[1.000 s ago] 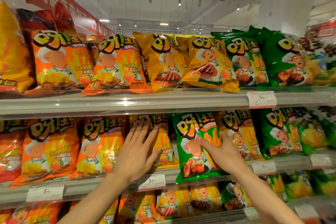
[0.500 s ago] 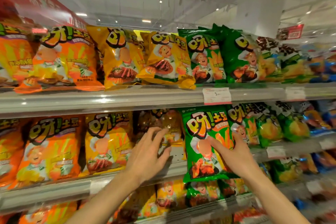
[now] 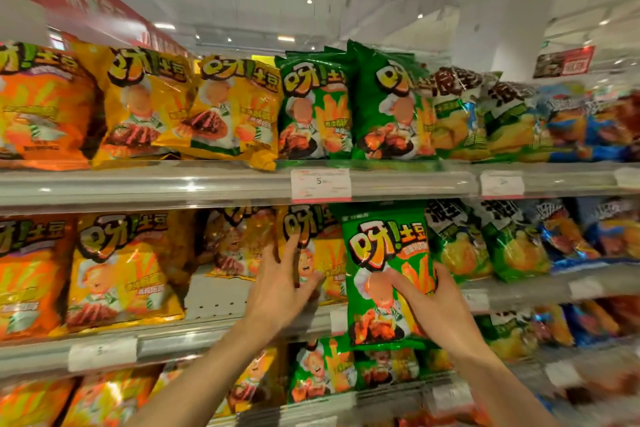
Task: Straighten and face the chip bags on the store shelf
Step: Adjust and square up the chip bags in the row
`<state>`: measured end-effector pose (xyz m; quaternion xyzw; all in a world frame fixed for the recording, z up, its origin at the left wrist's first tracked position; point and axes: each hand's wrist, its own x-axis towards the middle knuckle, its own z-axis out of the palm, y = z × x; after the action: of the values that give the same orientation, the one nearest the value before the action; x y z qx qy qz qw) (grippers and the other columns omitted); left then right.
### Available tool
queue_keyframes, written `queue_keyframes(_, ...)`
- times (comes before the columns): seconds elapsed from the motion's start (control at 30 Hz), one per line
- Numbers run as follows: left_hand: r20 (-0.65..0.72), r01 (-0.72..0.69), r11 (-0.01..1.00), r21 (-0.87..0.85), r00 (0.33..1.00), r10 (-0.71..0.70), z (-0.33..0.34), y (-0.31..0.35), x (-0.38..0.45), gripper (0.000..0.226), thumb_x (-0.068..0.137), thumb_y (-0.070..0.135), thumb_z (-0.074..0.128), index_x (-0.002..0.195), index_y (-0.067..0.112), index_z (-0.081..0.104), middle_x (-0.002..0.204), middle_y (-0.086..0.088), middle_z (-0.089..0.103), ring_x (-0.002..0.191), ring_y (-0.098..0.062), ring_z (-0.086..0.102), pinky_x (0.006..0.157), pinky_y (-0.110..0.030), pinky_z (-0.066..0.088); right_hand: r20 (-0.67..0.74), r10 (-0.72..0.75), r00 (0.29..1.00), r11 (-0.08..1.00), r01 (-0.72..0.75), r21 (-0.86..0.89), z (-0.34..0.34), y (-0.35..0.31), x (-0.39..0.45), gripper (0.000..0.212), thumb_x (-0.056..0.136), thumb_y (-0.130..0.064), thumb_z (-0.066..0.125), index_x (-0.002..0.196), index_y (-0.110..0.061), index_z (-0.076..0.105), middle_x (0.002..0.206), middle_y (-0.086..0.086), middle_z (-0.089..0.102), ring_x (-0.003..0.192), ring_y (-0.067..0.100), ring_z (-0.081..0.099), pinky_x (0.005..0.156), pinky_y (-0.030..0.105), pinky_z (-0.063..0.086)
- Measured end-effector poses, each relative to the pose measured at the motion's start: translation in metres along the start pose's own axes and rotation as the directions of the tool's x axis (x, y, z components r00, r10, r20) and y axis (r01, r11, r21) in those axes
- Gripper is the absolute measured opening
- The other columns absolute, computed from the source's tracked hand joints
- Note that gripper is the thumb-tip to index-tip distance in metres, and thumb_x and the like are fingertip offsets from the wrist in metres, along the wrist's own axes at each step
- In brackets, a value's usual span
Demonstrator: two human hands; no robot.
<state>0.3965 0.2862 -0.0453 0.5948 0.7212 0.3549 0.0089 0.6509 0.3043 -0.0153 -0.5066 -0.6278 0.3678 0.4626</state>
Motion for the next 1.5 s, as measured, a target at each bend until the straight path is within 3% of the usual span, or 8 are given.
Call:
queue_keyframes(0.33,-0.101,-0.060,0.976,-0.211,0.994,0.039,-0.005,-0.014,-0.004,0.080,0.091,0.057,0.060,0.156,0.041,0.015,0.149,0.001,0.038,0.128,-0.016,0.046,0.105,-0.036,0.044,0.026,0.007,1.000,1.000,-0.007,-0.009,0.001,0.002,0.007,0.080,0.069,-0.070,0.070,0.132,-0.025,0.048,0.111,-0.010,0.066,0.103,0.015,0.062,0.086,0.037,0.045)
queue_keyframes(0.7,-0.127,-0.065,0.990,-0.128,0.991,0.048,-0.073,-0.083,-0.024,0.080,0.091,0.058,0.057,0.156,0.041,0.014,0.153,0.005,0.032,0.113,-0.001,0.047,0.094,-0.028,0.041,0.054,-0.070,0.996,0.997,0.072,-0.027,0.049,-0.016,0.016,0.108,0.068,-0.072,0.068,0.152,-0.018,0.028,0.131,-0.007,0.055,0.124,0.022,0.052,0.097,0.035,0.042)
queue_keyframes(0.9,-0.064,-0.036,0.998,-0.043,0.997,0.033,-0.091,-0.108,-0.024,0.079,0.093,0.058,0.053,0.156,0.042,0.008,0.156,0.001,0.023,0.103,-0.008,0.059,0.101,-0.034,0.046,0.068,-0.108,0.992,0.994,0.110,-0.024,0.084,-0.027,0.024,0.068,0.077,-0.061,0.071,0.126,-0.020,0.048,0.100,-0.014,0.059,0.087,0.005,0.056,0.071,0.028,0.041)
queue_keyframes(1.0,-0.061,-0.042,0.999,-0.004,0.997,0.042,-0.091,-0.114,-0.027,0.080,0.091,0.064,0.047,0.156,0.040,0.006,0.153,-0.002,0.025,0.076,-0.004,0.062,0.088,-0.032,0.053,0.051,-0.130,0.990,0.990,0.132,-0.041,0.096,-0.034,0.033,0.054,0.080,-0.055,0.072,0.116,-0.024,0.047,0.094,-0.014,0.059,0.081,-0.004,0.052,0.061,0.018,0.037)
queue_keyframes(1.1,-0.093,-0.014,0.998,0.055,0.996,0.019,-0.087,-0.117,-0.033,0.082,0.089,0.071,0.037,0.157,0.040,0.004,0.159,-0.006,0.019,0.107,-0.017,0.063,0.098,-0.039,0.051,0.026,-0.121,0.992,0.987,0.123,-0.104,0.113,-0.035,0.041,0.053,0.082,-0.062,0.066,0.112,-0.023,0.045,0.099,-0.005,0.063,0.083,0.006,0.058,0.067,0.030,0.047)
queue_keyframes(1.2,-0.152,-0.006,0.986,0.169,0.988,0.032,-0.083,-0.113,-0.037,0.076,0.094,0.069,0.034,0.158,0.039,0.006,0.166,-0.012,0.006,0.151,-0.032,0.020,0.114,-0.044,0.037,-0.017,-0.179,0.984,0.939,0.166,-0.300,0.131,-0.024,0.042,0.089,0.081,-0.077,0.050,0.140,-0.012,0.036,0.131,0.012,0.054,0.117,0.029,0.056,0.096,0.047,0.050)
queue_keyframes(1.3,-0.219,-0.116,0.930,0.349,0.955,0.202,-0.082,-0.110,-0.038,0.071,0.098,0.067,0.029,0.159,0.033,0.017,0.163,-0.020,0.018,0.151,-0.035,0.018,0.114,-0.047,0.036,-0.063,-0.371,0.926,0.828,0.299,-0.474,0.135,-0.022,0.036,0.091,0.093,-0.064,0.041,0.156,-0.007,0.011,0.154,0.020,0.027,0.141,0.035,0.031,0.113,0.047,0.035)
queue_keyframes(1.5,-0.135,-0.224,0.824,0.521,0.931,0.338,-0.069,-0.109,-0.032,0.073,0.099,0.068,0.028,0.160,0.034,0.007,0.167,-0.013,0.007,0.155,-0.030,0.001,0.121,-0.046,0.010,0.094,-0.606,0.790,0.498,0.468,-0.730,0.141,-0.006,0.028,0.078,0.099,-0.066,0.020,0.155,-0.012,0.022,0.161,0.024,0.016,0.151,0.037,0.008,0.123,0.050,0.008)
